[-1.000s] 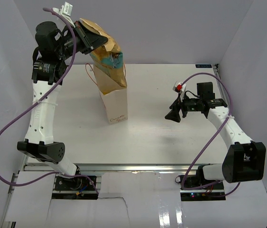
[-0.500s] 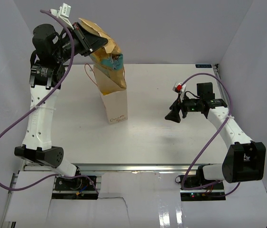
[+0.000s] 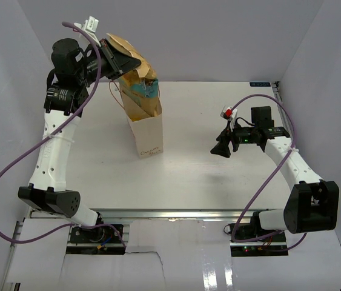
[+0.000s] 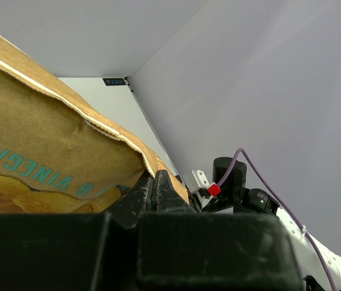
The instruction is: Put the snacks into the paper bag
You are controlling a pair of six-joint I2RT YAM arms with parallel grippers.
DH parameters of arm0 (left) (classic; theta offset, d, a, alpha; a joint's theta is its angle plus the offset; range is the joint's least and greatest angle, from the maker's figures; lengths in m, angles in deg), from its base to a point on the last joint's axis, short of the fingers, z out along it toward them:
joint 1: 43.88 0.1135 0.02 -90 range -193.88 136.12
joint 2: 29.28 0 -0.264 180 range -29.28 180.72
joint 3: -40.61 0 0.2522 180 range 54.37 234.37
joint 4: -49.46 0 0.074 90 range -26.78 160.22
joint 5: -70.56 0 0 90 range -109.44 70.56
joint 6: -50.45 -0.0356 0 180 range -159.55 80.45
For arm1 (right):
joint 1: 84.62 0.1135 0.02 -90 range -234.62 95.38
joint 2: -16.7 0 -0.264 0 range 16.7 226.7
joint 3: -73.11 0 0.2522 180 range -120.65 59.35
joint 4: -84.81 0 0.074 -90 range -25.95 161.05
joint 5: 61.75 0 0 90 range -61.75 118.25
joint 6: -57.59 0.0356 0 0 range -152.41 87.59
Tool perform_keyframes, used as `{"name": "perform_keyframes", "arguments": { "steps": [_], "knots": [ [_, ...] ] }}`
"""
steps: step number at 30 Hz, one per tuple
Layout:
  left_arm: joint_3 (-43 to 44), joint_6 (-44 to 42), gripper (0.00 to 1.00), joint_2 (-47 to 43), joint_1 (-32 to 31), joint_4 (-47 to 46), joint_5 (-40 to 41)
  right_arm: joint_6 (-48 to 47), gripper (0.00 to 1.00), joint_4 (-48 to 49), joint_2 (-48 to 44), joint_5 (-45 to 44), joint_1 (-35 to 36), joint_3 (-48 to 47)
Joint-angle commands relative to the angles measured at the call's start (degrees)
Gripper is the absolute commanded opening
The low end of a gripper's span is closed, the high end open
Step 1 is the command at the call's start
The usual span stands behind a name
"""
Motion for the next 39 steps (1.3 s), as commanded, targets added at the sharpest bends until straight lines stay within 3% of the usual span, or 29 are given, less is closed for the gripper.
{"name": "perform_keyframes", "arguments": {
  "steps": [1,10,11,13,14,16,18,22,26,29,30,31,32,33,35,39],
  "knots": [
    [-0.85,0.23,0.00,-3.57,-0.29,-4.63,-0.45,-0.29,0.77,0.76,-1.58,1.51,-0.19,0.43],
    [-4.18,-0.74,0.03,-4.01,-0.29,-4.37,1.04,-0.29,0.77,0.85,-1.58,1.24,-0.19,0.43],
    [-4.62,-0.83,0.18,-4.27,-0.29,-4.11,2.17,-0.21,0.77,0.85,-1.58,1.24,-0.19,0.35],
    [-5.51,-1.00,0.39,-4.63,-0.29,-3.32,3.23,-0.21,0.77,0.85,-1.50,1.16,-0.19,0.17],
    [-5.42,-1.09,0.59,-4.63,-0.38,-2.97,4.11,-0.21,0.77,0.76,-1.58,1.16,-0.19,0.17],
    [-4.46,-1.27,0.75,-4.45,-0.29,-2.09,4.90,-0.21,0.77,0.67,-1.50,1.07,-0.19,-0.01],
    [-2.97,-2.05,0.84,-3.93,-0.29,-0.95,5.43,-0.21,0.77,0.59,-1.50,0.98,-0.19,-0.27],
    [4.14,-5.65,0.93,-1.65,-0.29,2.65,7.10,0.67,0.78,0.24,-1.50,0.37,-0.19,-1.50],
    [10.31,-14.95,0.98,-2.68,-0.29,7.58,13.77,4.27,0.82,0.50,-1.94,-7.24,-0.19,-3.60],
    [0.07,-21.29,0.98,-10.47,-0.29,9.08,27.19,12.16,0.96,2.25,-2.46,-20.60,-0.19,-6.06],
    [-3.80,-22.09,0.98,-12.87,-0.29,9.17,35.76,14.62,0.90,4.08,-2.46,-24.82,-0.19,-7.03],
    [-7.67,-22.88,0.98,-15.33,-0.29,9.17,39.24,18.65,0.90,4.62,-2.29,-28.43,-0.19,-7.47],
    [-11.79,-22.98,0.98,-17.79,-0.29,8.99,41.88,20.08,0.90,4.89,-2.20,-35.08,-0.19,-8.00],
    [-20.10,-23.15,0.98,-22.60,-0.29,8.03,43.91,21.32,0.90,5.07,-1.94,-38.19,-0.19,-8.44],
    [-27.53,-23.15,0.98,-26.93,-0.29,7.50,47.61,22.91,0.90,4.72,-1.59,-43.03,-0.28,-9.49],
    [-41.86,-21.14,0.98,-35.64,-0.29,7.06,49.99,22.38,0.90,4.72,-3.07,-45.78,-0.63,-9.41]
  ]
}}
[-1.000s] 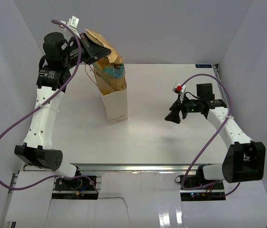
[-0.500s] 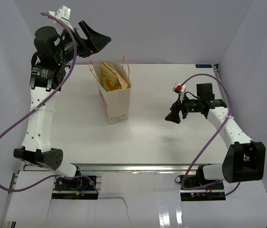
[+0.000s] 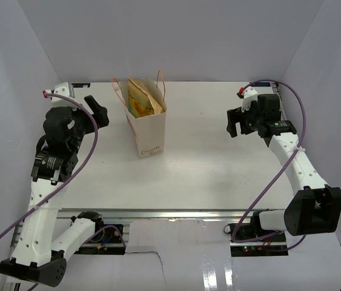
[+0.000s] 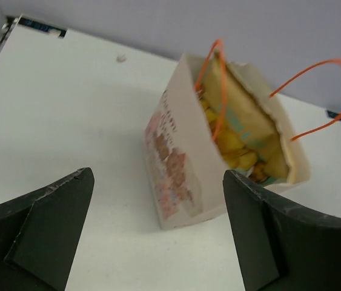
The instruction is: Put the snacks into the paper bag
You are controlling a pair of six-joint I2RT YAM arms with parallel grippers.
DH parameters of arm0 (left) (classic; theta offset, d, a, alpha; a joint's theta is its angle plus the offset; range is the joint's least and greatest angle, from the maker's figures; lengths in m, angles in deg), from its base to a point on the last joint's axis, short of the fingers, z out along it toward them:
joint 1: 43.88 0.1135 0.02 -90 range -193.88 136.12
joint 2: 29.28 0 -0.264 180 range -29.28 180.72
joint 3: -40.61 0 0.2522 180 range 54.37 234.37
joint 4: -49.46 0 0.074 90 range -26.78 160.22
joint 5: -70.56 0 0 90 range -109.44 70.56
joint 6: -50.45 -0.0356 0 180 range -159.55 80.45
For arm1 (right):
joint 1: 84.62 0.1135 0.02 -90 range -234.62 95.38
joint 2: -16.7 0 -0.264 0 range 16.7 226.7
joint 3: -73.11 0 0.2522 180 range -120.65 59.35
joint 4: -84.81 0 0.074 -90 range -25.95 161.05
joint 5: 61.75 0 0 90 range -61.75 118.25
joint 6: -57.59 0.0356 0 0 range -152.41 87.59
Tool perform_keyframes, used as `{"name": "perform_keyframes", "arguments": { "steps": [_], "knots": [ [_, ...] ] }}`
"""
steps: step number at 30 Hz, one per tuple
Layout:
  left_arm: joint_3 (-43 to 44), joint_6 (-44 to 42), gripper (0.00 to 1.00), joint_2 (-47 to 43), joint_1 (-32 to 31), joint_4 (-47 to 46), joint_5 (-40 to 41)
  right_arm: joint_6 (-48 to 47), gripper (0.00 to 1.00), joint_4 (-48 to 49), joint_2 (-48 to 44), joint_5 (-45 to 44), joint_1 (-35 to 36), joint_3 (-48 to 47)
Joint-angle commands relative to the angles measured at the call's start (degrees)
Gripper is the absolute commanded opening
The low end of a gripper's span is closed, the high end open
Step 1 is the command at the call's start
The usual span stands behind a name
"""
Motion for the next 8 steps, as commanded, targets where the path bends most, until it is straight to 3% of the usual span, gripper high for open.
{"name": "perform_keyframes", "arguments": {
  "steps": [1,8],
  "knots": [
    [-7.27,0.24,0.98,-5.89,-0.11,0.57,6.87,2.93,0.90,1.98,-2.73,-7.92,-0.46,-1.80],
    [-12.46,4.11,0.98,-13.38,-0.11,2.50,6.08,2.76,0.90,5.06,-7.38,-6.53,-0.46,1.18]
  ]
}}
